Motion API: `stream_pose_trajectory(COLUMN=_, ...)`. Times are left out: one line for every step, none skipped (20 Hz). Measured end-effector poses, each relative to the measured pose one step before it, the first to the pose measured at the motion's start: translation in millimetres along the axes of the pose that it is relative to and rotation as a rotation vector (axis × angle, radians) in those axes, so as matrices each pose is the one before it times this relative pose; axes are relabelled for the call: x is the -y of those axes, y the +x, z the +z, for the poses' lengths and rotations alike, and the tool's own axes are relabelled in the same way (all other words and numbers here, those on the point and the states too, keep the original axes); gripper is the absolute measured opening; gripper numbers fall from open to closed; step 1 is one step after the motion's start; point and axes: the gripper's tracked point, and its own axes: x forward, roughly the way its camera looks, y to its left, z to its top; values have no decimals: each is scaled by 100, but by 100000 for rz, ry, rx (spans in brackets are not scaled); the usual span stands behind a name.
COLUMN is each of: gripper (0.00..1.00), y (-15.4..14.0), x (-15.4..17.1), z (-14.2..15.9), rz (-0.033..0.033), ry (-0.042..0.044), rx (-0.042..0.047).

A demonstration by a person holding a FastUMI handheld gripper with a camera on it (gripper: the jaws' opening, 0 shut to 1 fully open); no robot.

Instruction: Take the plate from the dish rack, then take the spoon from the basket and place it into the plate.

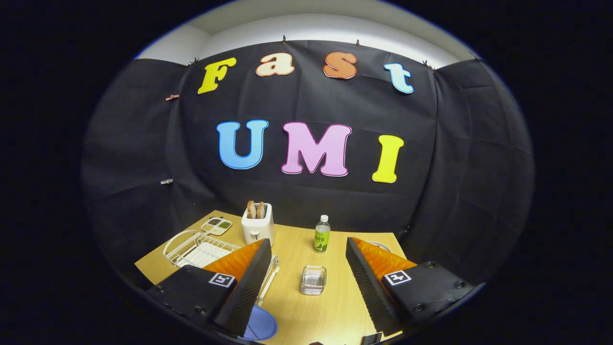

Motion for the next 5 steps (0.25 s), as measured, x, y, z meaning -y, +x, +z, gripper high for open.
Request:
stream_pose_trajectory(gripper=97, y=-176, x=79, z=-97, rz=-283, ry=-900, rx=1045)
stream_pose_trajectory(gripper=97, y=-146, x=-160, z=-195, rz=348, ry=-851, rx=571)
stream_pose_trajectory(gripper=97, y=-365, x=-273, z=-176, rz=409, ry=-927, rx=62)
stream_pose_trajectory(gripper=97, y=-121, x=-208, z=-332, rz=345, ry=-729, rx=-490)
stream_pose_trajectory(gripper=99, y=-127, x=-263, z=-343, rz=595, ry=-345, rx=-446)
